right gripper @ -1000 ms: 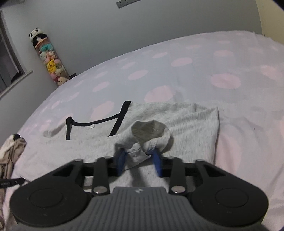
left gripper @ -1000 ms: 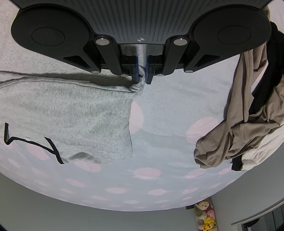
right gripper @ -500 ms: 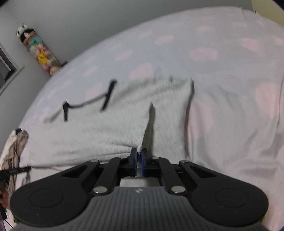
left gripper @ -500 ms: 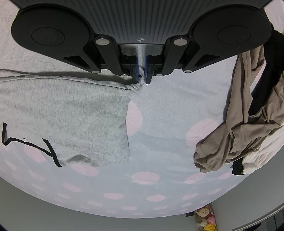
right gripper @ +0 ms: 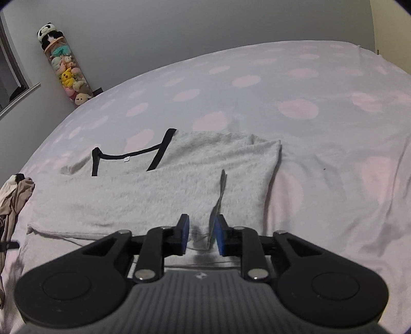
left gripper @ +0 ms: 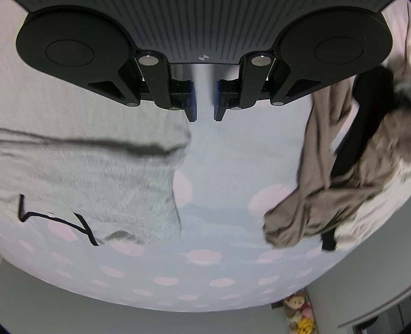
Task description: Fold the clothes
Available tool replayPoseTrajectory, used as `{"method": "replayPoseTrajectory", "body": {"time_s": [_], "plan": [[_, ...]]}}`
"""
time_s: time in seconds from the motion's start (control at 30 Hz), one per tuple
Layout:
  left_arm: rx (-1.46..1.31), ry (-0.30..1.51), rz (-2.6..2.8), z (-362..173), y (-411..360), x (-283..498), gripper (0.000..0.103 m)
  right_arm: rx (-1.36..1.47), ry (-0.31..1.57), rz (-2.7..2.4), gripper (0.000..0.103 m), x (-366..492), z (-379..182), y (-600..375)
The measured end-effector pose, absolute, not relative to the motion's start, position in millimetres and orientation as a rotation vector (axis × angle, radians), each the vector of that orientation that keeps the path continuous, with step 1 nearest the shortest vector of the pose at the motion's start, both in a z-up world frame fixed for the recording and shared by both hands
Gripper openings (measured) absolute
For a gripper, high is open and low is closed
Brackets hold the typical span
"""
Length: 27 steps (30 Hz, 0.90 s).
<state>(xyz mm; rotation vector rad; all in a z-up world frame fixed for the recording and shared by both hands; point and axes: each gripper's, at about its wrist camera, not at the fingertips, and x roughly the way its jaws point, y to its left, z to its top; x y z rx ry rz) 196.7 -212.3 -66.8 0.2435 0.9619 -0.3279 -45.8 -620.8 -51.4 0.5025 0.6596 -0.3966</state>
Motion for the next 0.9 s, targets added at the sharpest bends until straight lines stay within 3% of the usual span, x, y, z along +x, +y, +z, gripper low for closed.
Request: {"method": "replayPoseTrajectory", "body": {"time_s": [0.17,0.43,0.9], "plan": [[0.223,0.993,-0.410,-49,-182,156,0.021,0.528,0.609,-0.356,0.031,-51,-35,-611],[0.340,0.984,-0.604,-29,-152,94,0.022,0.588,0.586,-0.259,0.033,-91,4,-568],[0.834,0.768,-0.894,-35,-108,1,0.031,0.492,0.695,-0.279,0.041,-230,38,-481]]}}
